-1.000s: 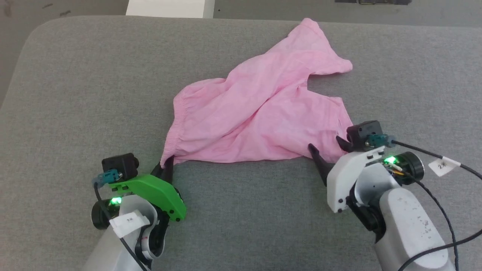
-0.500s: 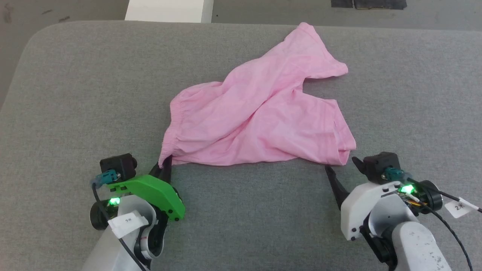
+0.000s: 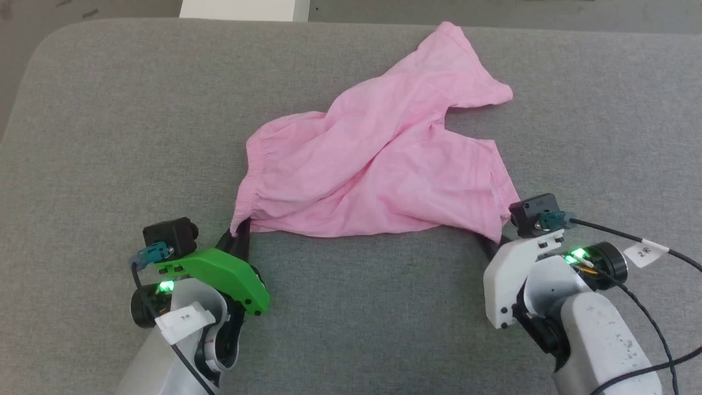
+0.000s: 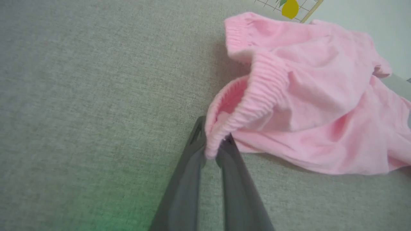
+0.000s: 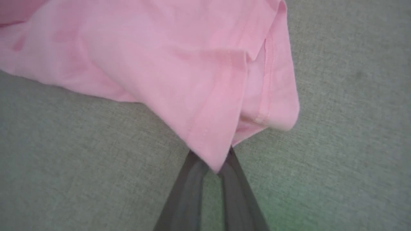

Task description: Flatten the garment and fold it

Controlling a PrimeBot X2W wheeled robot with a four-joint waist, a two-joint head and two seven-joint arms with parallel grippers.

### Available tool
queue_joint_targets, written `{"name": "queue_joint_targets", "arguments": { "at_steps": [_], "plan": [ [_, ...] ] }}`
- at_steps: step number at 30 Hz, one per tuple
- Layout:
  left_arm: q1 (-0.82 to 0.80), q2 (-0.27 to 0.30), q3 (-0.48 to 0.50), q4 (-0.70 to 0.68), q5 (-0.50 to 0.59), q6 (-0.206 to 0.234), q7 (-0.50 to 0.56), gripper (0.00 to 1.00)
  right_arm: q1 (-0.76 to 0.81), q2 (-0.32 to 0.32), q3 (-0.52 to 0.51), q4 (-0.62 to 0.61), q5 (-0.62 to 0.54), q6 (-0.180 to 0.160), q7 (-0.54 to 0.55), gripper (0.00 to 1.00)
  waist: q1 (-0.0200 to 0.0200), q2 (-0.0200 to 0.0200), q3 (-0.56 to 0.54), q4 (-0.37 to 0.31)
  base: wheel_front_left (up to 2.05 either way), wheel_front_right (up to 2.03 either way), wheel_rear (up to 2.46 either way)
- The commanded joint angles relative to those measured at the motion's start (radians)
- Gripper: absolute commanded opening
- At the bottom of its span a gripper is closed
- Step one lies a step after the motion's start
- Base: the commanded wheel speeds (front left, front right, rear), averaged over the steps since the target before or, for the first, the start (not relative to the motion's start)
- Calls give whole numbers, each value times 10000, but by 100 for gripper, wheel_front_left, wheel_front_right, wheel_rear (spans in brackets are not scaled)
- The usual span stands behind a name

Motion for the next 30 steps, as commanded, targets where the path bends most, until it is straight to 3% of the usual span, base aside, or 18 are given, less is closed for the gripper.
{"name": "queue_joint_targets", "arguments": {
  "at_steps": [1,8,13,17,20,25,30],
  "plan": [
    [-47,113,55,-111,-113,-61,-116,0,354,-33,14,-143,396,-13,175,0,0,0,-176,-14,0,0,0],
    [314,555,308,-1916,-477,-248,126,0,1320,-678,-521,-3528,1551,-13,1095,0,0,0,-744,-159,0,0,0],
    [381,1189,382,-4179,-1081,-505,1333,0,1564,-1234,-963,-5904,1823,-13,2305,0,0,0,-898,-245,0,0,0],
    [-178,1599,656,-5458,-1927,-517,2575,0,625,-1874,-1109,-6734,2062,-13,3090,0,0,0,-739,-375,0,0,0],
    [-992,1844,1019,-5775,-2591,-257,3537,0,-658,-2347,-1221,-6597,2290,-13,3476,0,0,0,-463,-467,0,0,0],
    [-3148,1930,1510,-5316,-3277,642,4866,0,-3515,-3070,-1078,-5307,2272,-13,3687,0,0,0,308,-582,0,0,0],
    [-5567,1686,1712,-4149,-3130,1395,5147,0,-6321,-3214,-516,-3530,1974,-13,3281,0,0,0,1243,-727,0,0,0]
  ]
}}
